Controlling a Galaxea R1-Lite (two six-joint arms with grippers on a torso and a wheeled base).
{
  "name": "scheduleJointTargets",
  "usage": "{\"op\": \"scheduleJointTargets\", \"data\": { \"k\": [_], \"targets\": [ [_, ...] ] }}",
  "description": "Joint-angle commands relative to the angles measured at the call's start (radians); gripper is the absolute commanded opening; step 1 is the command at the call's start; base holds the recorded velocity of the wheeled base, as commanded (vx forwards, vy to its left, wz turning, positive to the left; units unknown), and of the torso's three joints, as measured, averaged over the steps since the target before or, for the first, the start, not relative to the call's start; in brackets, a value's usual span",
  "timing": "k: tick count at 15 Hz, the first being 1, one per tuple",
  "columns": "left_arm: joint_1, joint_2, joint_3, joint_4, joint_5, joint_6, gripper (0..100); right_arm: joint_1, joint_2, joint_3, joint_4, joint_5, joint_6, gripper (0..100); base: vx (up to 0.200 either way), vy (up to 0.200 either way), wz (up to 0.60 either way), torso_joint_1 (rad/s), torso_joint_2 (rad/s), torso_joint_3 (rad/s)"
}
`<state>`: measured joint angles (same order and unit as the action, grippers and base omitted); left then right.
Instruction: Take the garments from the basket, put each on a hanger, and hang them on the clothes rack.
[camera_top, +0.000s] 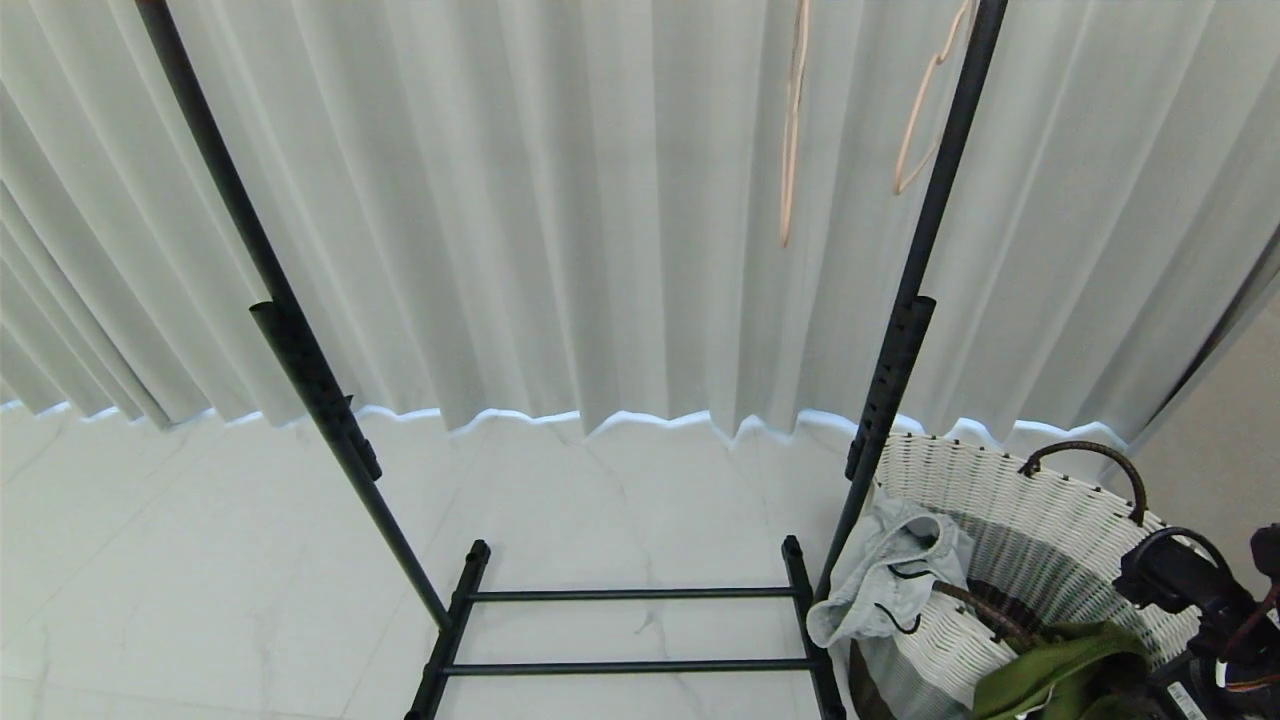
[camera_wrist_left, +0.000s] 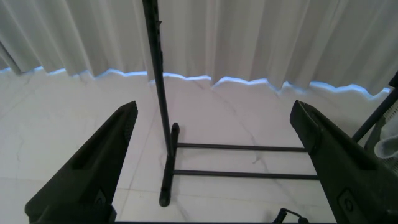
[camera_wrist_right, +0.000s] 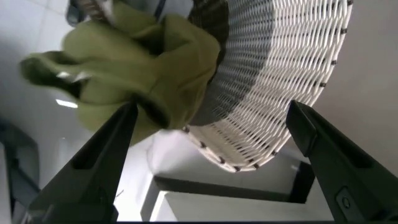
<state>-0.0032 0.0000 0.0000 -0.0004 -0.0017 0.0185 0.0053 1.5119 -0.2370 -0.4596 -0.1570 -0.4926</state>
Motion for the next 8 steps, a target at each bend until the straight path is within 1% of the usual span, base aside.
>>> {"op": "scheduleJointTargets", "data": {
  "k": [1, 2, 3, 7, 8],
  "targets": [
    [0.0, 0.002, 0.0, -0.001, 0.0, 0.0, 100, -0.008, 0.079, -0.007, -0.031, -0.009, -0.001, 100, 0.0, 0.0, 0.0, 0.0, 0.0, 0.0],
    [0.0, 0.002, 0.0, -0.001, 0.0, 0.0, 100, -0.01, 0.083, -0.007, -0.045, -0.018, -0.001, 100, 0.0, 0.0, 0.0, 0.0, 0.0, 0.0],
    [0.0, 0.002, 0.0, -0.001, 0.0, 0.0, 100, -0.015, 0.103, -0.004, -0.079, -0.045, -0.001, 100, 0.0, 0.0, 0.0, 0.0, 0.0, 0.0],
    [0.002, 0.002, 0.0, 0.0, 0.0, 0.0, 100, -0.016, 0.128, -0.007, -0.165, -0.049, -0.001, 100, 0.0, 0.0, 0.0, 0.0, 0.0, 0.0],
    [0.0, 0.002, 0.0, 0.0, 0.0, 0.0, 100, -0.016, 0.128, -0.004, -0.171, -0.049, -0.001, 100, 0.0, 0.0, 0.0, 0.0, 0.0, 0.0]
  ]
}}
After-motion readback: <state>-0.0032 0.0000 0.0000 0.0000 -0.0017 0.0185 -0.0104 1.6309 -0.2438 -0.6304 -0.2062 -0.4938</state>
